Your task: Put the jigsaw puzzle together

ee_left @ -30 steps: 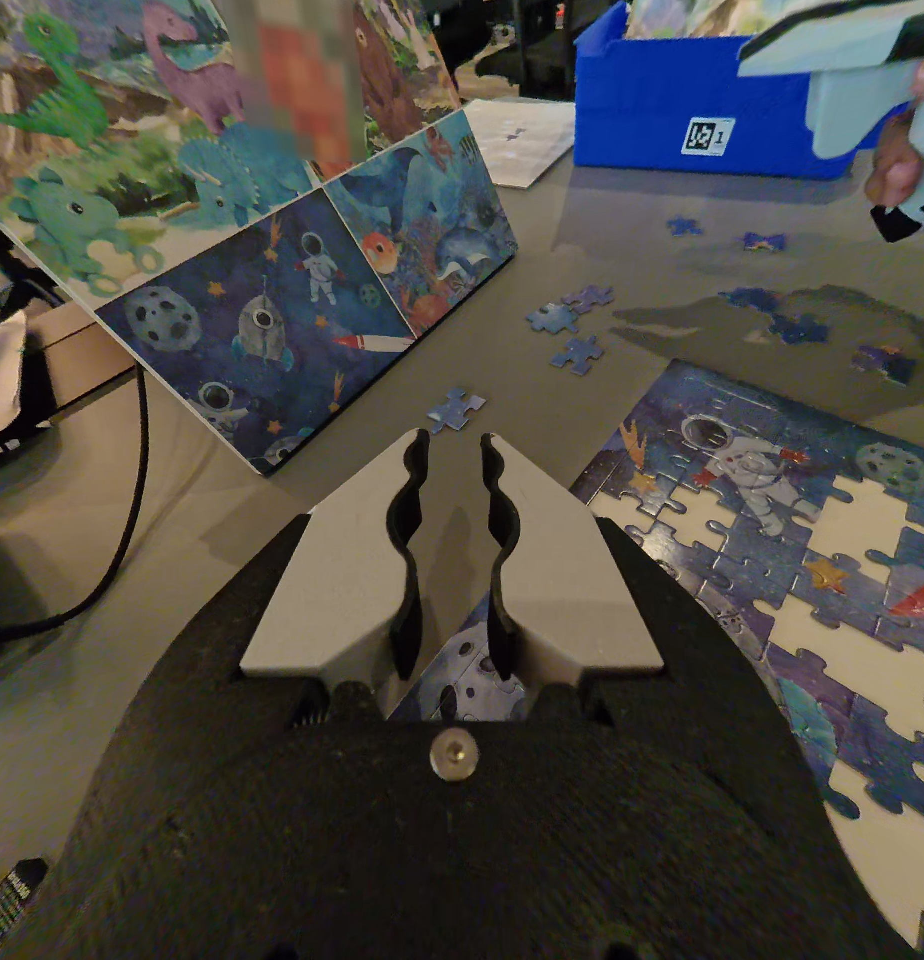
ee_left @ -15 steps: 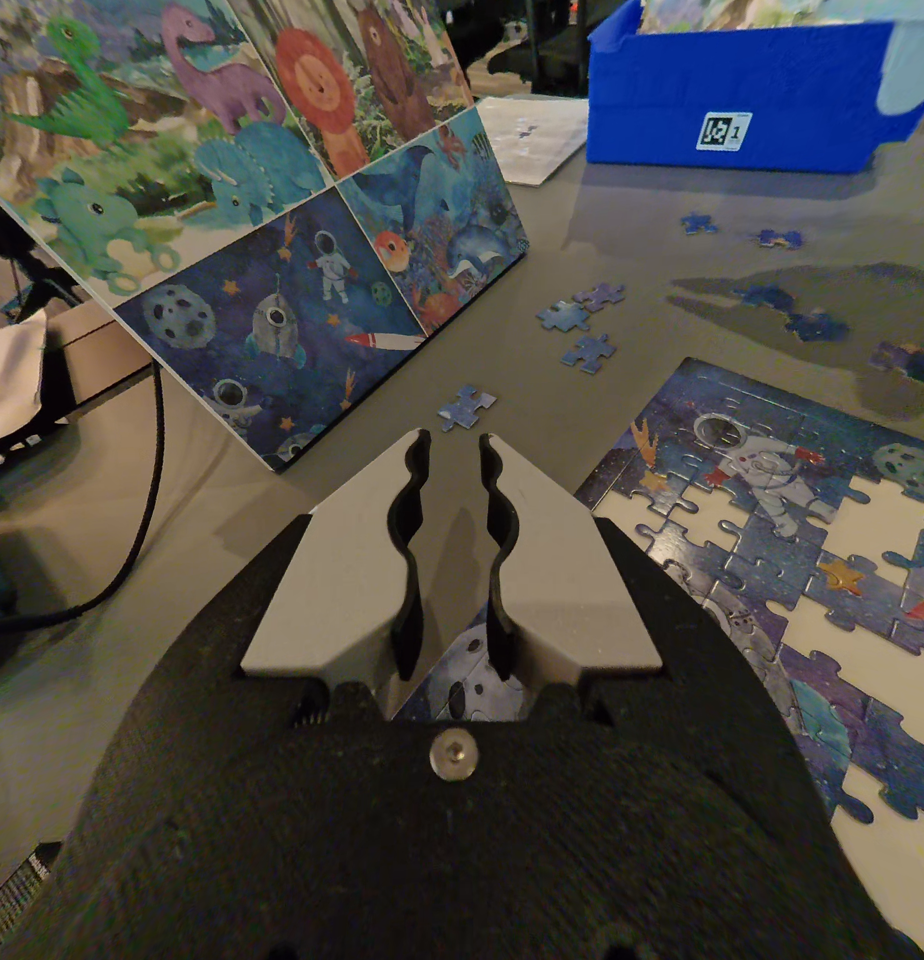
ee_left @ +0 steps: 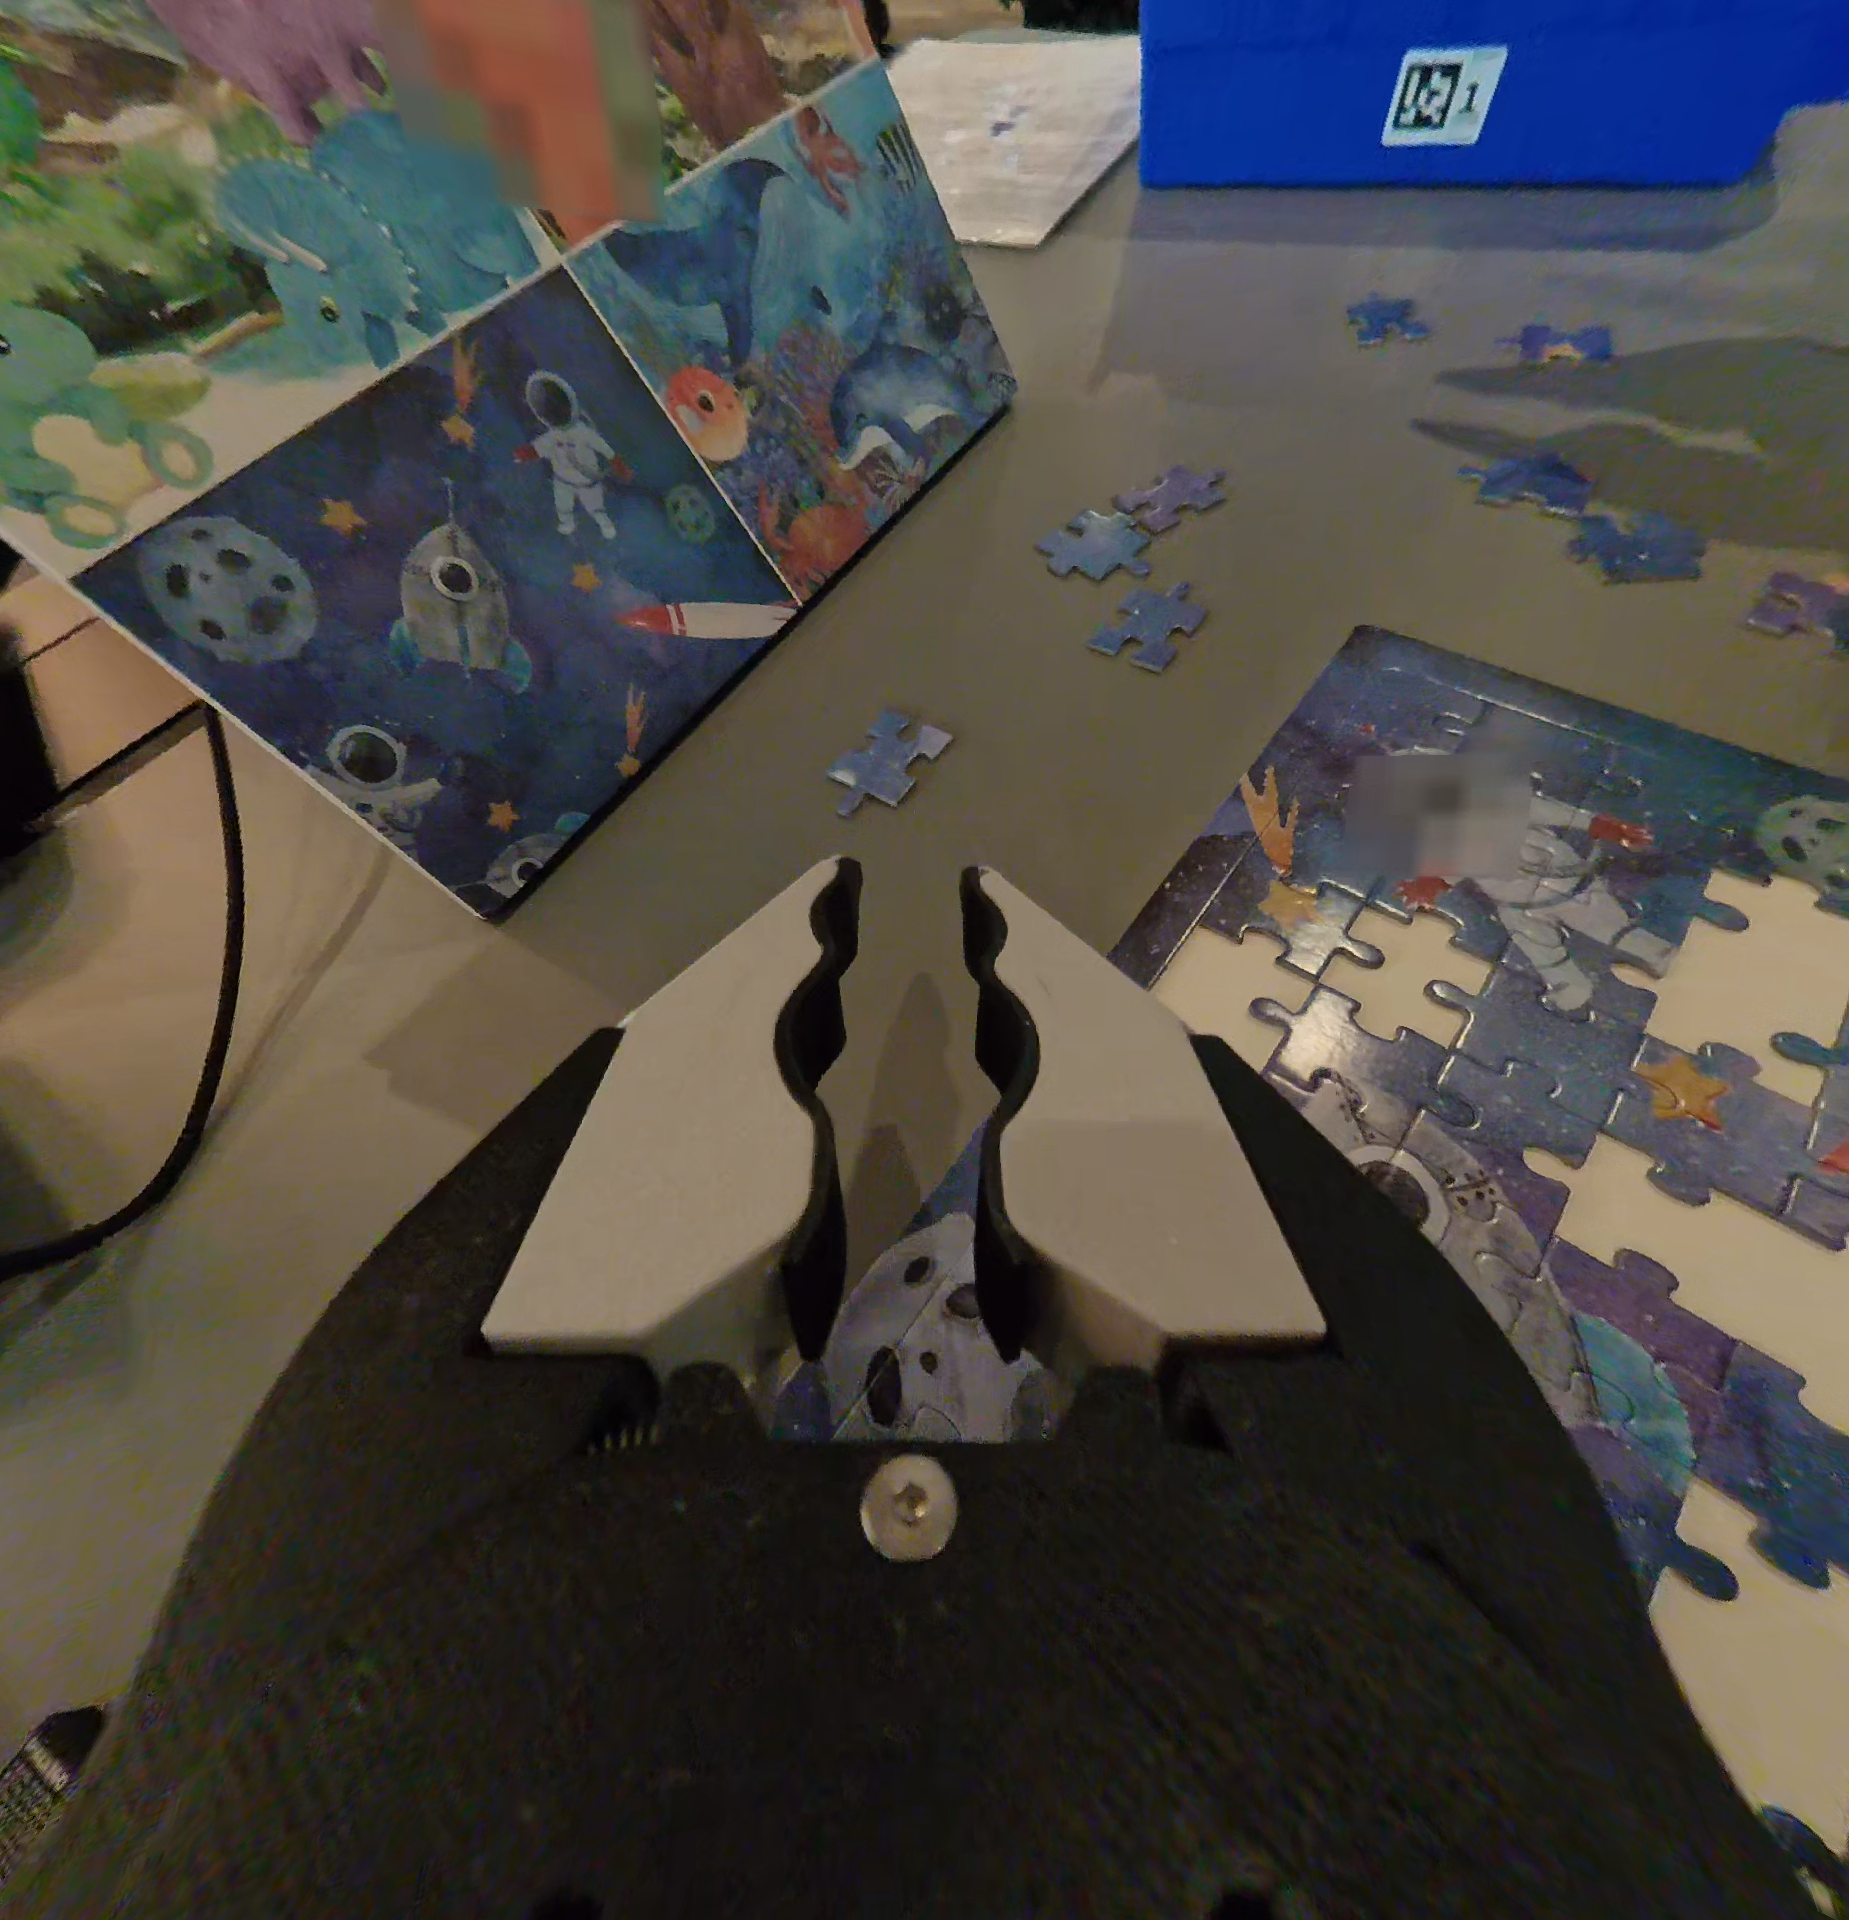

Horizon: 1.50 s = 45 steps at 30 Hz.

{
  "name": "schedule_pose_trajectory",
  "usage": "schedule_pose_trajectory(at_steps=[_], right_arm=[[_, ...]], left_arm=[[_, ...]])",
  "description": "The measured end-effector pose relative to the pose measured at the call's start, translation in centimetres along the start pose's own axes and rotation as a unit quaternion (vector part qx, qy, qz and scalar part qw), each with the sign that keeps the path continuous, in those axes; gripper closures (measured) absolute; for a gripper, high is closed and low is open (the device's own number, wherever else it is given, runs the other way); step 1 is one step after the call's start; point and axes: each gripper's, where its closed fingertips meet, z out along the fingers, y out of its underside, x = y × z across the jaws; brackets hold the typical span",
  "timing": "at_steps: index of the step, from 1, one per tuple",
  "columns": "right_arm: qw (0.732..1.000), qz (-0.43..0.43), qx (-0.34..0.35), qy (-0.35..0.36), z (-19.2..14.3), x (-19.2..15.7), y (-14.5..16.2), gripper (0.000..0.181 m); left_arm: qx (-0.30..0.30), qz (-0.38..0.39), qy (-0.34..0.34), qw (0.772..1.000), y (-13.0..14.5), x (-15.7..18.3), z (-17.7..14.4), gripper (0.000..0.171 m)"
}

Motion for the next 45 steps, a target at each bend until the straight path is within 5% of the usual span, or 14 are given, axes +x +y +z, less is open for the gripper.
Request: schedule_pose_trajectory(at_steps=[17,27,45], right_arm=[[0.999,0.014,-0.027,-0.023,0.7,-1.3,1.2,0.155],[0.998,-0.010,-0.049,-0.042,1.3,-2.8,1.9,0.158],[0.995,-0.056,-0.062,-0.049,1.5,-4.1,2.3,0.163]], left_arm=[[-0.053,0.025,0.025,0.998,1.6,1.2,0.6,0.171],[-0.012,-0.036,-0.007,0.999,0.6,-1.2,-0.5,0.171],[-0.033,0.007,-0.021,0.999,1.2,-0.9,0.2,0.171]])
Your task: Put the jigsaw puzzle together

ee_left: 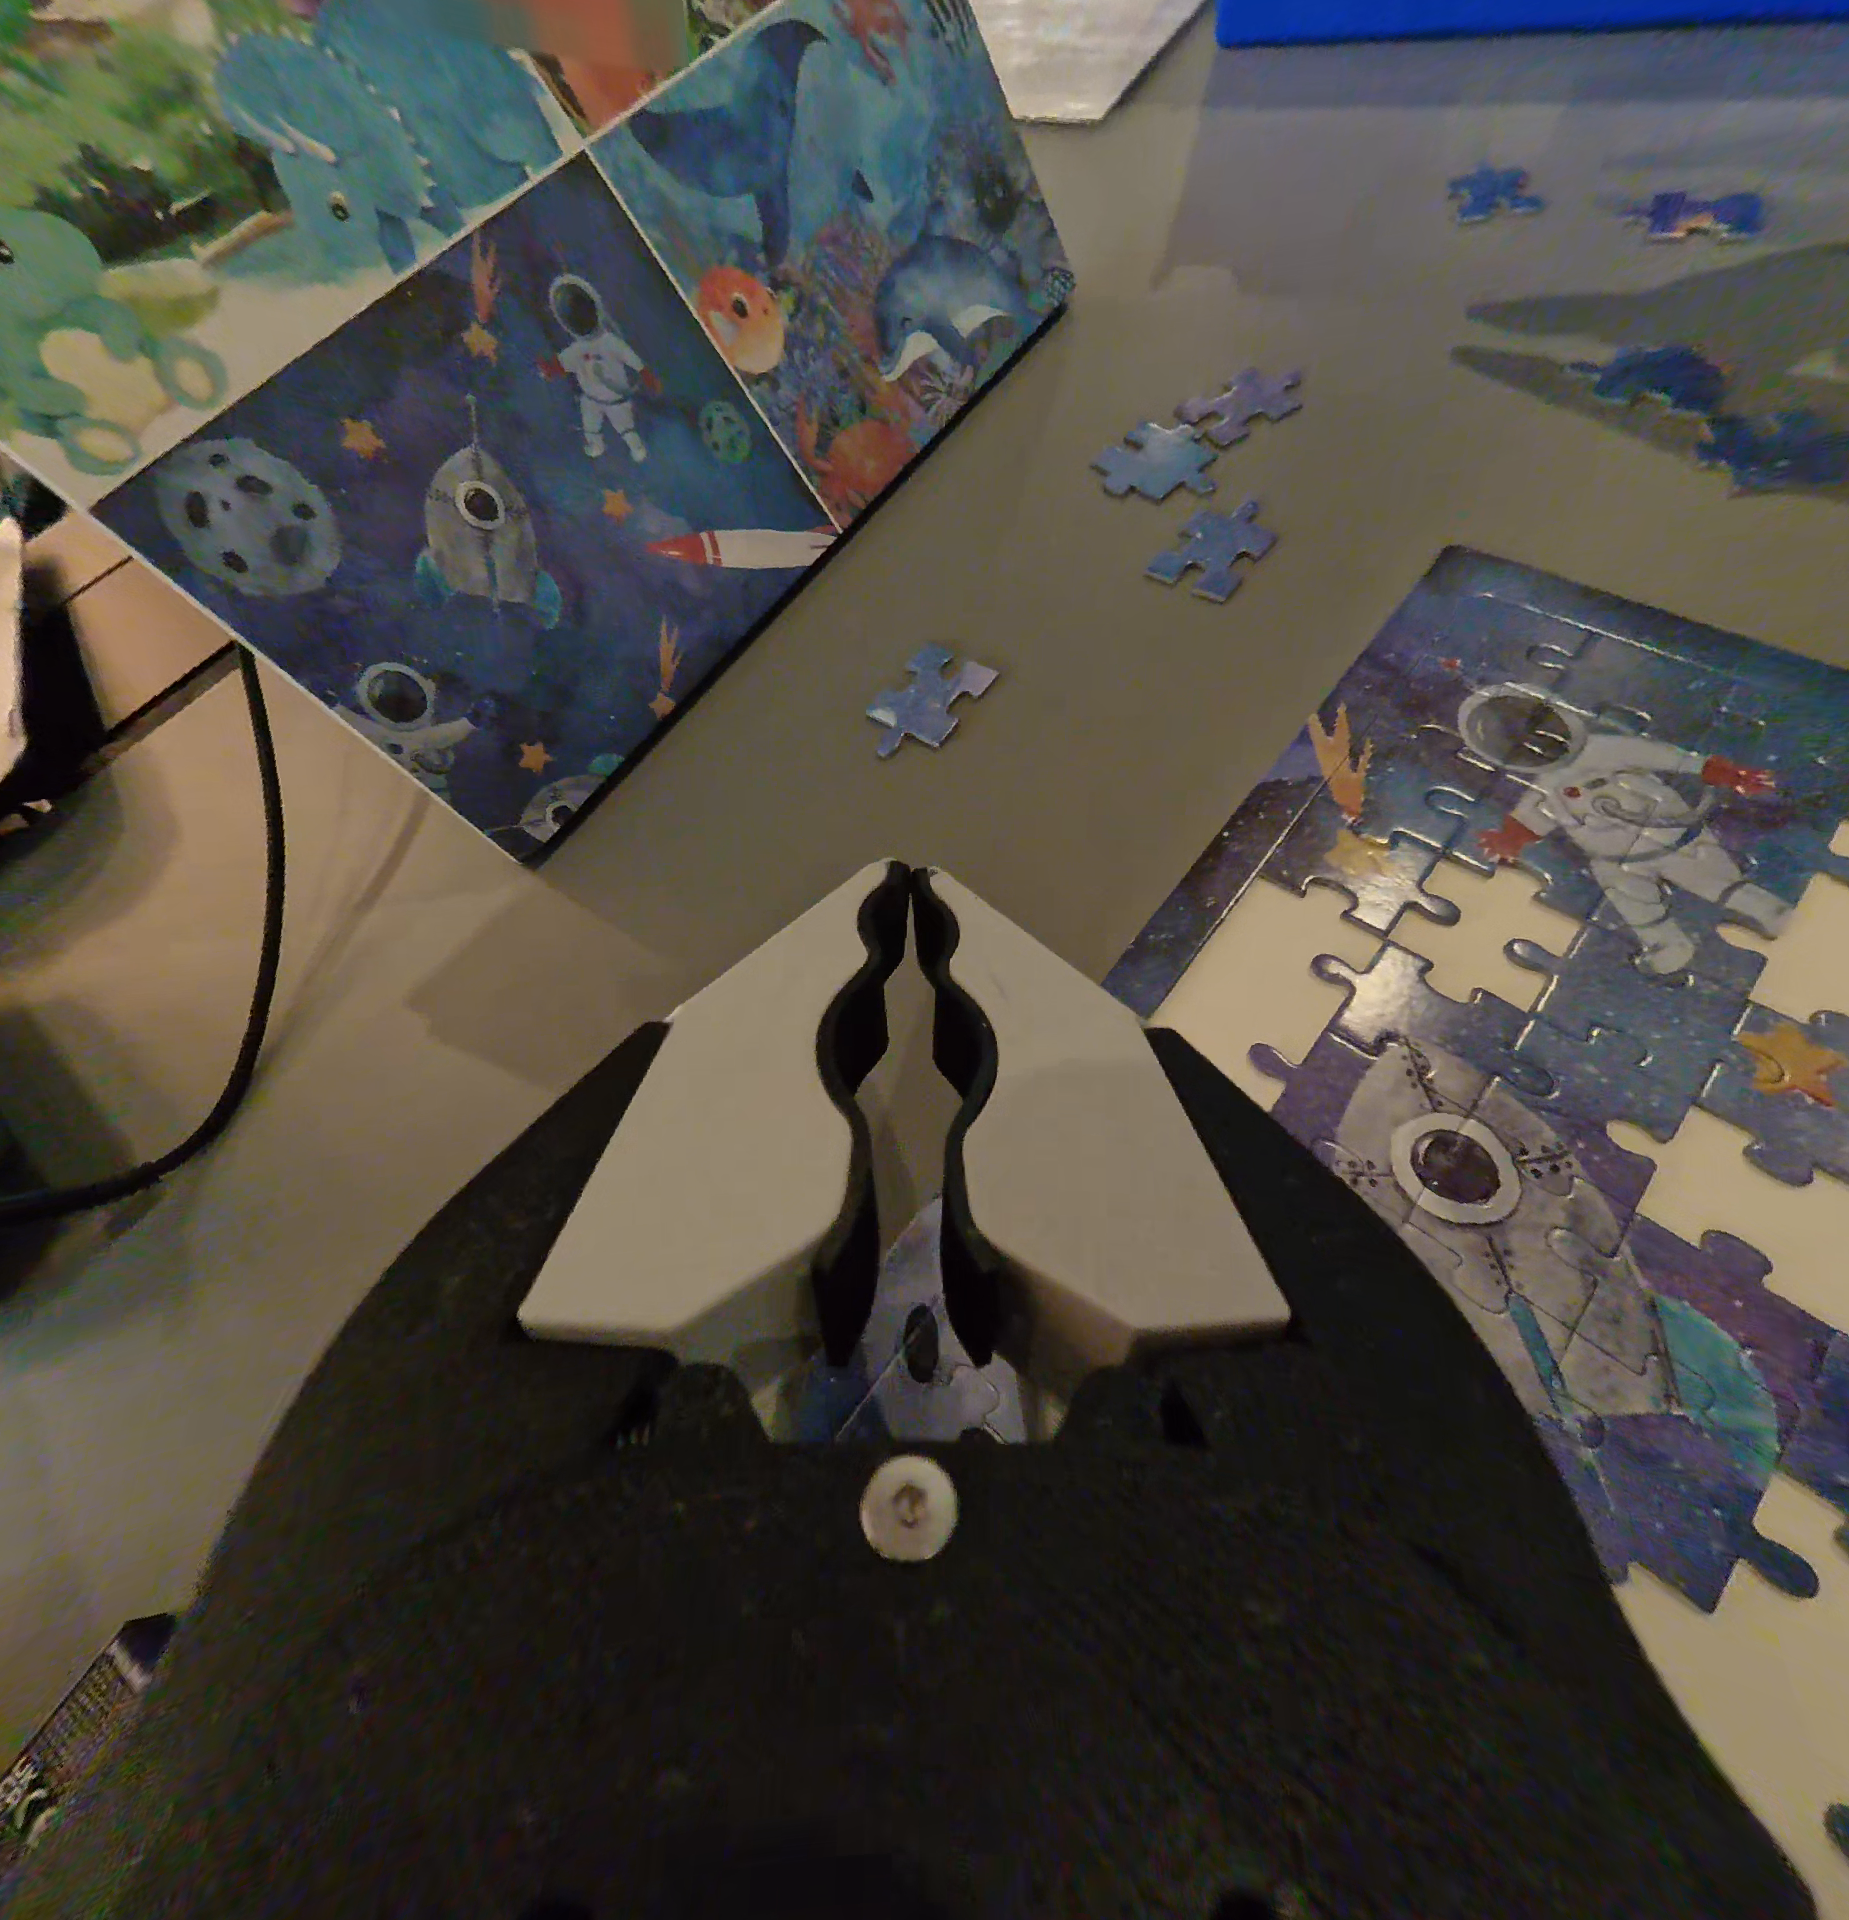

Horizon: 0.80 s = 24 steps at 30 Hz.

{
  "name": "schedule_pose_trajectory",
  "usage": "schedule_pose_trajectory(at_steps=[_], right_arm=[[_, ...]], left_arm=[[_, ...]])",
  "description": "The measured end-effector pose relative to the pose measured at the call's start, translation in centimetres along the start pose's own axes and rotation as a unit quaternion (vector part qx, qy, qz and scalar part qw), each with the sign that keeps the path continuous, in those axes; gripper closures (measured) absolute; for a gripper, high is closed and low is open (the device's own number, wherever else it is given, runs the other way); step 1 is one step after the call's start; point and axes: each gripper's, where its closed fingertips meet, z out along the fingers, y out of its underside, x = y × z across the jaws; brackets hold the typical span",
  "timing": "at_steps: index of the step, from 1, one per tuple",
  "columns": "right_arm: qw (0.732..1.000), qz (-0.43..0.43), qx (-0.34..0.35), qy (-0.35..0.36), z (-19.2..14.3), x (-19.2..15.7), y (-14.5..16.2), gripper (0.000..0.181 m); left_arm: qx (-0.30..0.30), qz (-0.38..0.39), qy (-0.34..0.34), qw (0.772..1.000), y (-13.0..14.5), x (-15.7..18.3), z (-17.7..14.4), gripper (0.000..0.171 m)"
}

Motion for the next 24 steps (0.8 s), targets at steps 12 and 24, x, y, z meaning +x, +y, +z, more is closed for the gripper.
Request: schedule_pose_trajectory(at_steps=[12,24], right_arm=[[1.000,0.011,0.003,-0.007,0.0,-0.2,0.0,0.166],[1.000,0.021,0.016,-0.014,-0.3,-0.1,-0.6,0.167]], left_arm=[[-0.002,-0.001,-0.008,1.000,0.4,-0.4,0.2,0.171],[-0.084,0.076,0.116,0.987,-4.6,0.8,8.5,0.152]])
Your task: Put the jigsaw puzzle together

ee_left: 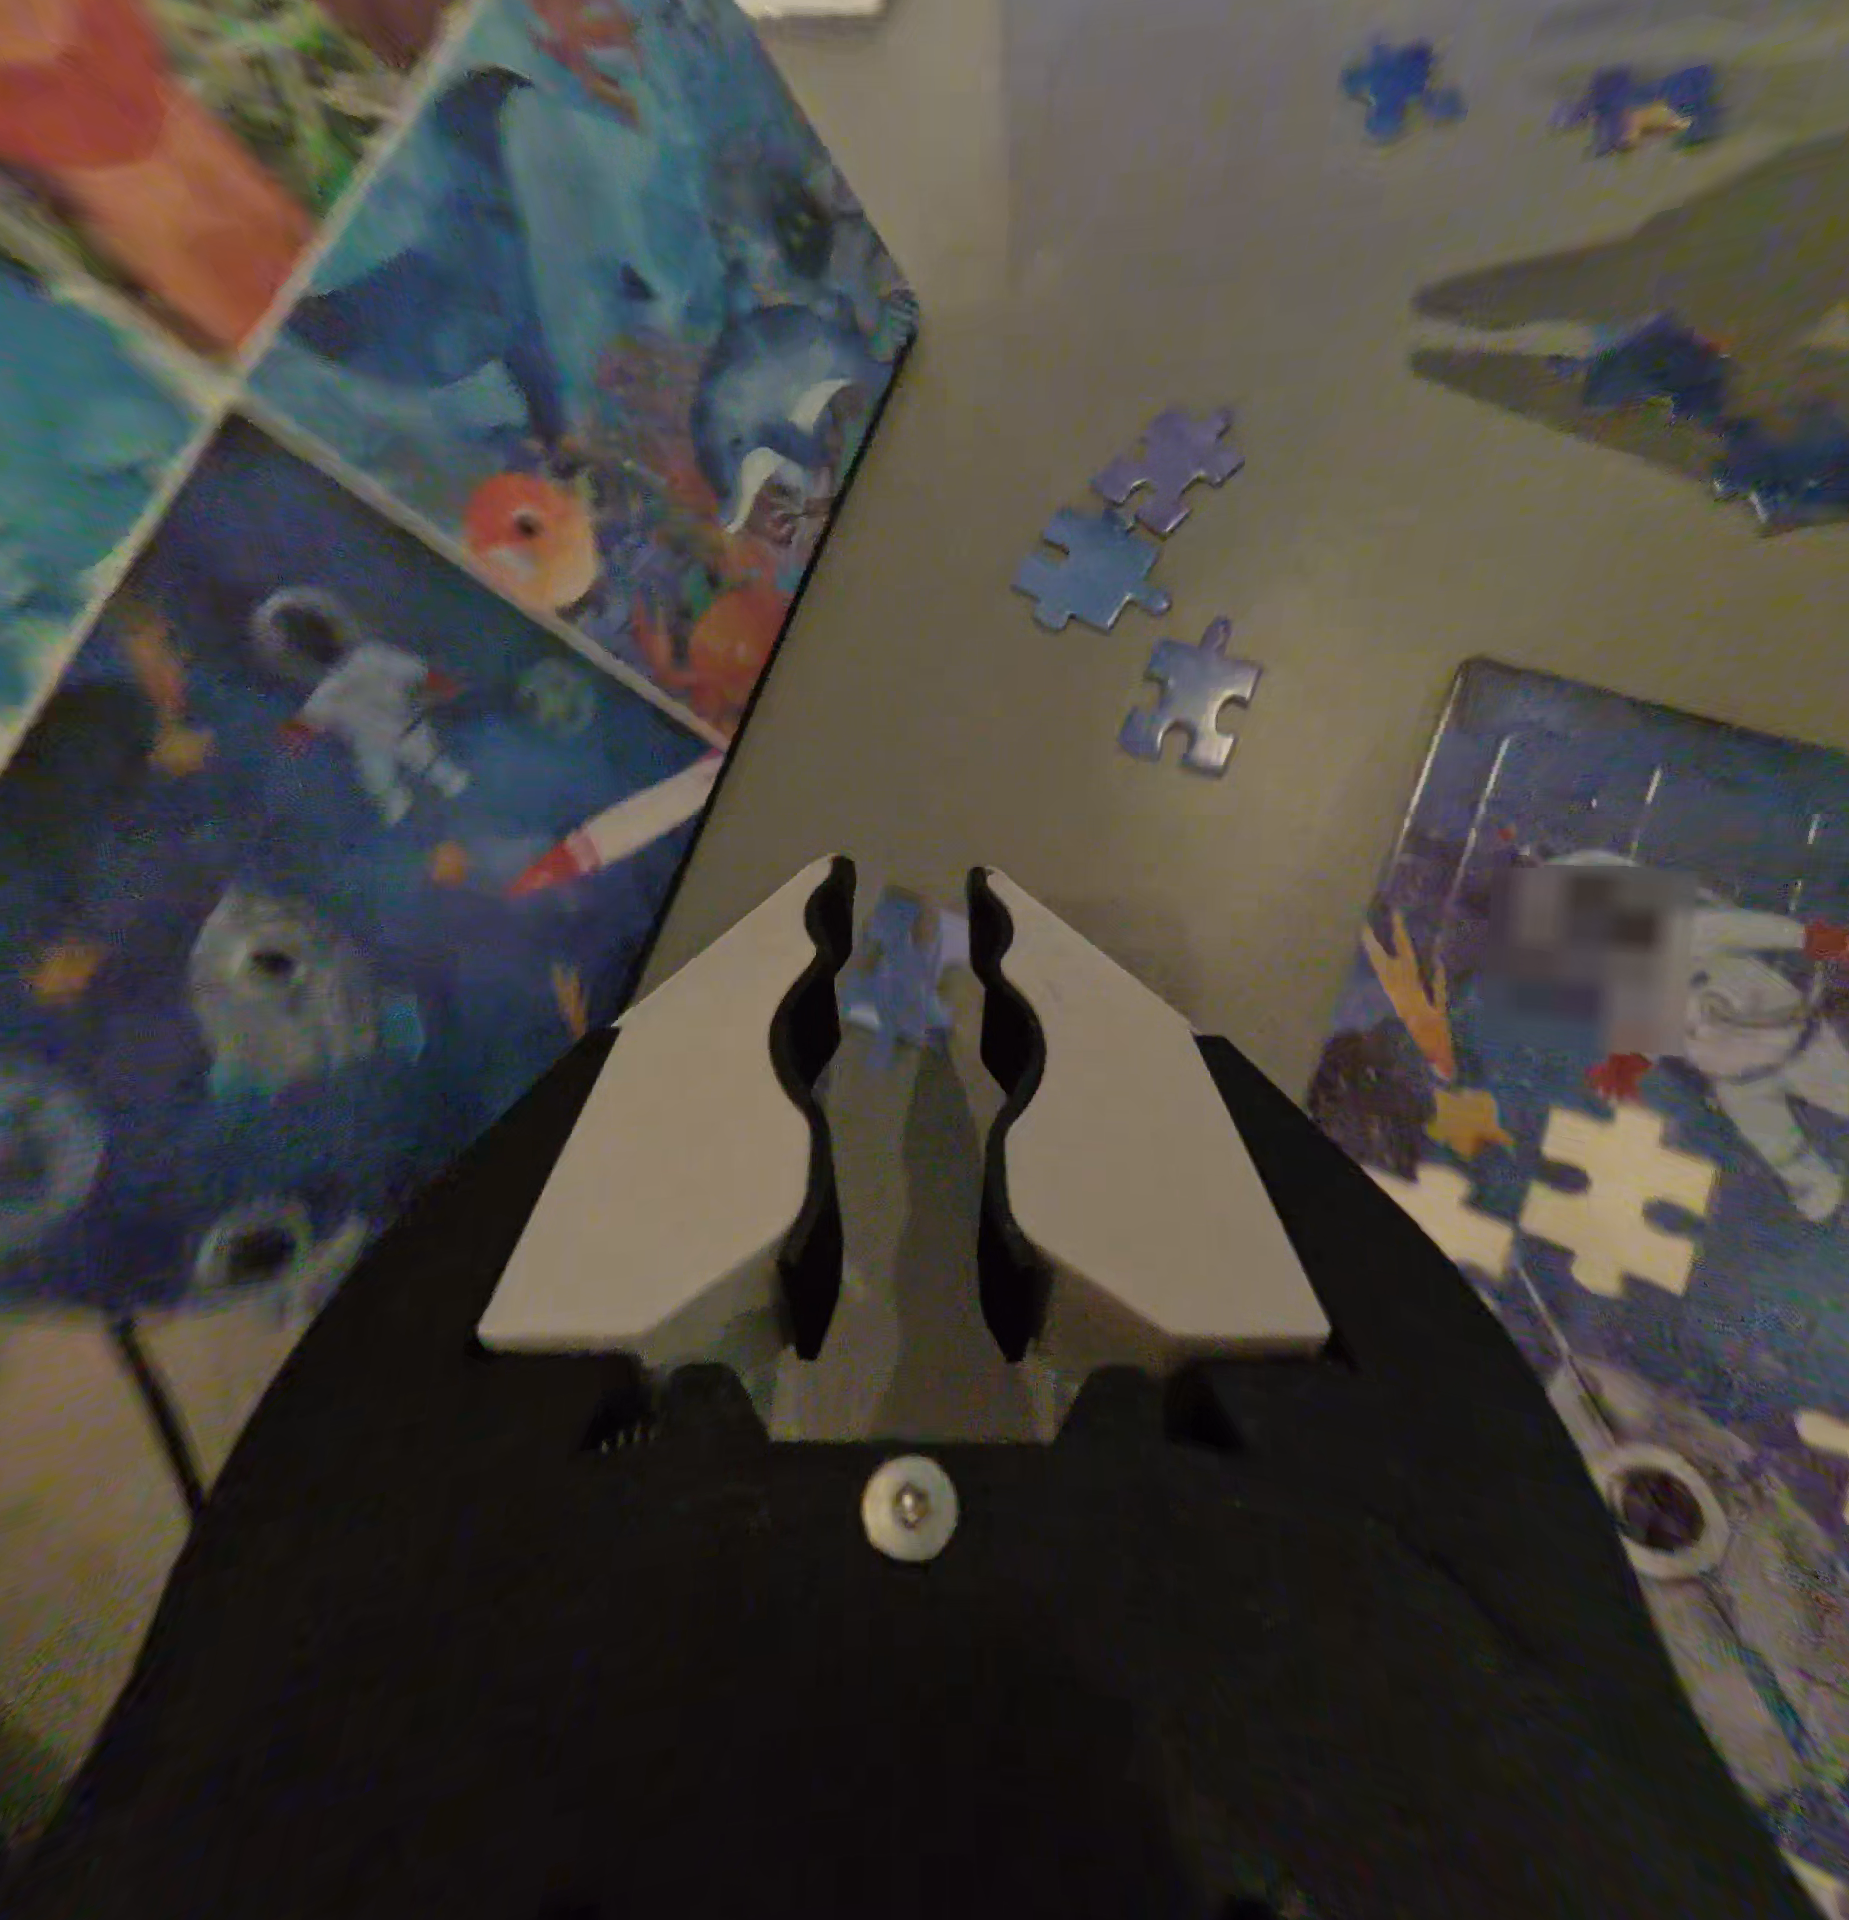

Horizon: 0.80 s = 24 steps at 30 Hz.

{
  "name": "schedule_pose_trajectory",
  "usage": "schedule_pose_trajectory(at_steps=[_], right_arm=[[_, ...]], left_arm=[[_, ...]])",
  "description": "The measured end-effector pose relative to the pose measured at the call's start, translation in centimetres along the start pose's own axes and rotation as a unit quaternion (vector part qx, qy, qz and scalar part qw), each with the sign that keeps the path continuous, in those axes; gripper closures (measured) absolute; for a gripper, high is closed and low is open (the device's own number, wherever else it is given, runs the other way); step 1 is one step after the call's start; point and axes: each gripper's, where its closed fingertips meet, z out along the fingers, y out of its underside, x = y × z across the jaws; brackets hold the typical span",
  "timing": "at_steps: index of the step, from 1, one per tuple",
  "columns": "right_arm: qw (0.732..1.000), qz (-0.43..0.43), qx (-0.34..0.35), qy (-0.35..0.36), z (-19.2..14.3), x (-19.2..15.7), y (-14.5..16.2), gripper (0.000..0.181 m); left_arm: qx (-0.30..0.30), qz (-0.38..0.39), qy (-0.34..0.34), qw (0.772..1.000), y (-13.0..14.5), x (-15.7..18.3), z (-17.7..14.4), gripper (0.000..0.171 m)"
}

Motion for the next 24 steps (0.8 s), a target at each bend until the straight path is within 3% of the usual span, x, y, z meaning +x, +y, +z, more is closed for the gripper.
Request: schedule_pose_trajectory(at_steps=[4,6,12,18,24], right_arm=[[1.000,0.002,0.001,-0.001,-0.1,0.1,0.0,0.167],[1.000,0.002,0.002,0.000,-0.1,0.2,-0.1,0.167],[1.000,0.007,0.004,-0.003,-0.1,0.3,-0.2,0.167],[1.000,0.009,0.003,-0.005,0.0,0.2,-0.1,0.167],[1.000,0.014,0.005,-0.008,-0.1,0.1,-0.2,0.167]], left_arm=[[-0.019,0.018,0.154,0.988,-3.5,2.2,4.4,0.131],[-0.049,0.048,0.195,0.979,-4.1,3.2,6.1,0.119],[-0.114,0.139,0.190,0.965,-3.4,4.0,9.6,0.116],[-0.112,0.136,0.221,0.959,-3.4,4.8,9.4,0.140],[-0.104,0.145,0.217,0.960,-3.2,4.9,9.1,0.143]])
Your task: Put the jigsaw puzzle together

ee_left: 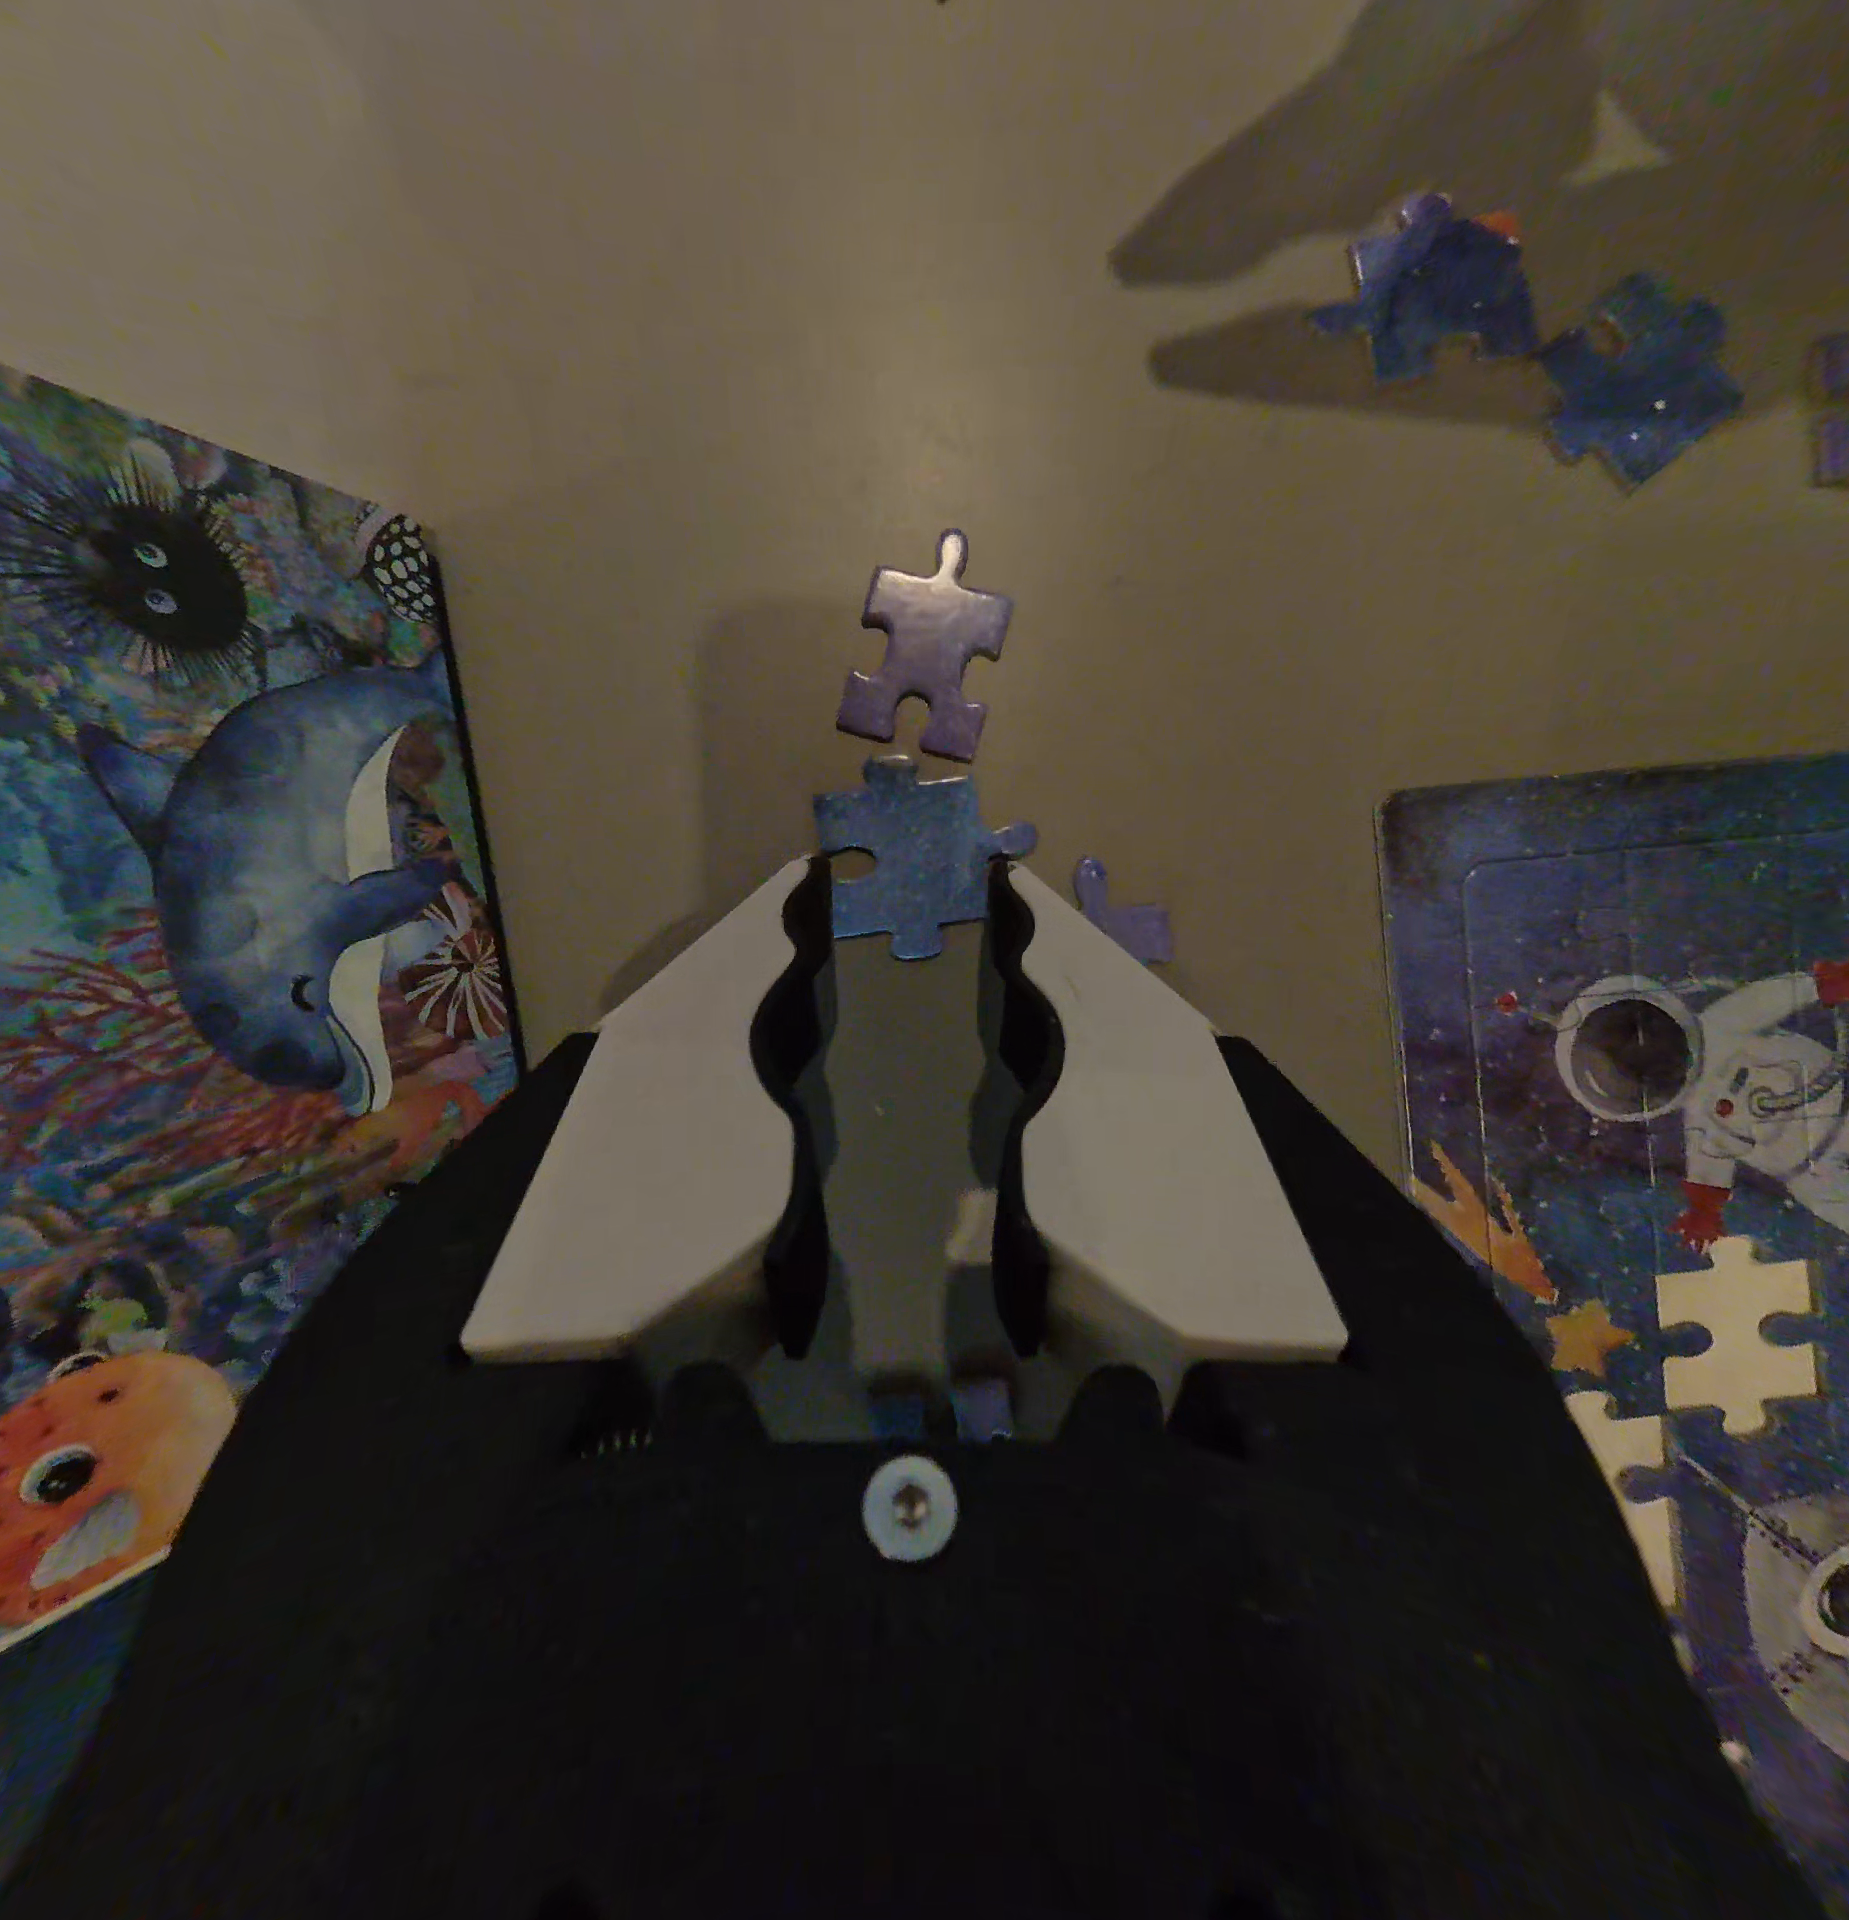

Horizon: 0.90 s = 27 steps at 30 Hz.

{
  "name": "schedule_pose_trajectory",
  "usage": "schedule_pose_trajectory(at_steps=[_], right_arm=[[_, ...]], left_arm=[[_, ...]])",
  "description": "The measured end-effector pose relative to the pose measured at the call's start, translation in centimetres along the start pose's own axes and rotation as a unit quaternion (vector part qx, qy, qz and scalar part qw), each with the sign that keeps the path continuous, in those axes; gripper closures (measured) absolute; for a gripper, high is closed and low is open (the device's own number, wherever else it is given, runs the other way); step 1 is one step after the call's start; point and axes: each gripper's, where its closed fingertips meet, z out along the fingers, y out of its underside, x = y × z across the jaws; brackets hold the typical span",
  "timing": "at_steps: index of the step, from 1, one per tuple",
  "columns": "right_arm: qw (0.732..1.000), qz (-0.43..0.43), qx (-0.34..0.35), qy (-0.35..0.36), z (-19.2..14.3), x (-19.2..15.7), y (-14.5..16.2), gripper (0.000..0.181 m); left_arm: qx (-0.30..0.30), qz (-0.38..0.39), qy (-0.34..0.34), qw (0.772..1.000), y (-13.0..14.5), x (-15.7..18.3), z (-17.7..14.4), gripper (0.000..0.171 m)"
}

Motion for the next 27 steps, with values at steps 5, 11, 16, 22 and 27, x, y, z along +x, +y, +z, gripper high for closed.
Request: schedule_pose_trajectory(at_steps=[5,11,16,22,27], right_arm=[[1.000,0.006,0.003,-0.001,-0.1,0.1,-0.1,0.167],[1.000,0.009,0.004,-0.003,-0.1,0.1,-0.1,0.167],[1.000,0.014,0.004,-0.006,-0.1,0.0,-0.1,0.167],[1.000,0.021,0.004,-0.011,0.0,-0.1,-0.1,0.166],[1.000,0.021,0.002,-0.012,0.0,-0.1,0.0,0.166]], left_arm=[[0.015,0.009,-0.021,1.000,-0.2,-0.4,-1.0,0.169],[0.019,-0.011,-0.022,1.000,0.0,-0.6,-1.4,0.155],[0.028,-0.067,-0.014,0.997,0.4,-1.4,-1.3,0.125],[0.027,-0.064,-0.081,0.994,0.7,-3.3,-0.7,0.104],[0.036,-0.060,-0.077,0.995,0.1,-3.8,-0.2,0.104]])
